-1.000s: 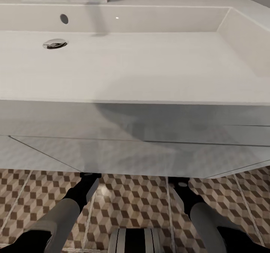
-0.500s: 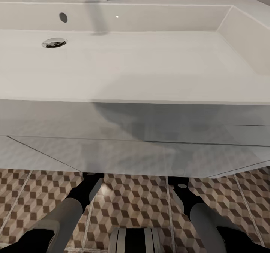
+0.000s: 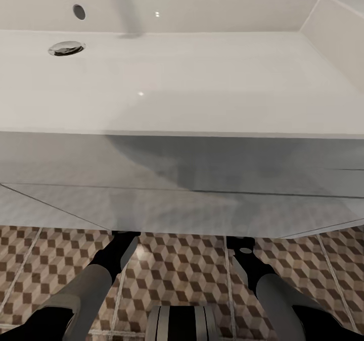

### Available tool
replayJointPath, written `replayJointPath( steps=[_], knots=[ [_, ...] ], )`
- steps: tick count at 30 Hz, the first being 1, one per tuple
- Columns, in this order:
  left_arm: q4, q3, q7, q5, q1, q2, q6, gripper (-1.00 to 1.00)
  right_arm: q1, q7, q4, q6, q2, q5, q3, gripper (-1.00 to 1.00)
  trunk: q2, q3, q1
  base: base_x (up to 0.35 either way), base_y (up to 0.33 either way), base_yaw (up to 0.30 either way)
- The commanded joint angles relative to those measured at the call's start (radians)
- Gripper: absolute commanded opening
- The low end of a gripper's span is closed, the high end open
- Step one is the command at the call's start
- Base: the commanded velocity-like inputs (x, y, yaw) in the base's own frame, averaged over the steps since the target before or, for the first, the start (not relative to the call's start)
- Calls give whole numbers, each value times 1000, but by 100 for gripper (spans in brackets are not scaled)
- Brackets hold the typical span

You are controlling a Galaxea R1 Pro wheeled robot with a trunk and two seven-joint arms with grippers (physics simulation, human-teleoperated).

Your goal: Take the four mousetraps from the cabinet in the bathroom and place them on the bathroom floor. Make sure all four end up on the same floor surface, and ensure that at least two of them are either under or directly next to the same bathroom sink.

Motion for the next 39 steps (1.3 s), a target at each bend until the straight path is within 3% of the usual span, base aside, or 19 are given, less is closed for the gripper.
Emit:
replayJointPath(
  steps=[1, 9, 39],
  knots=[
    [-1, -4, 6, 8, -7, 0, 10, -100, -1, -1, 1, -4, 1, 9, -8, -100, 0, 0, 0, 0, 0, 0],
    [5, -5, 6, 8, -7, 1, 9, -100, -1, -1, 1, -4, 2, 8, -7, -100, -2, -24, 2, 0, 0, 0],
    [12, -2, 13, 11, -7, 17, 9, -100, -1, -1, 2, -4, 2, 8, -7, -100, -2, -24, 2, 0, 0, 0]
  ],
)
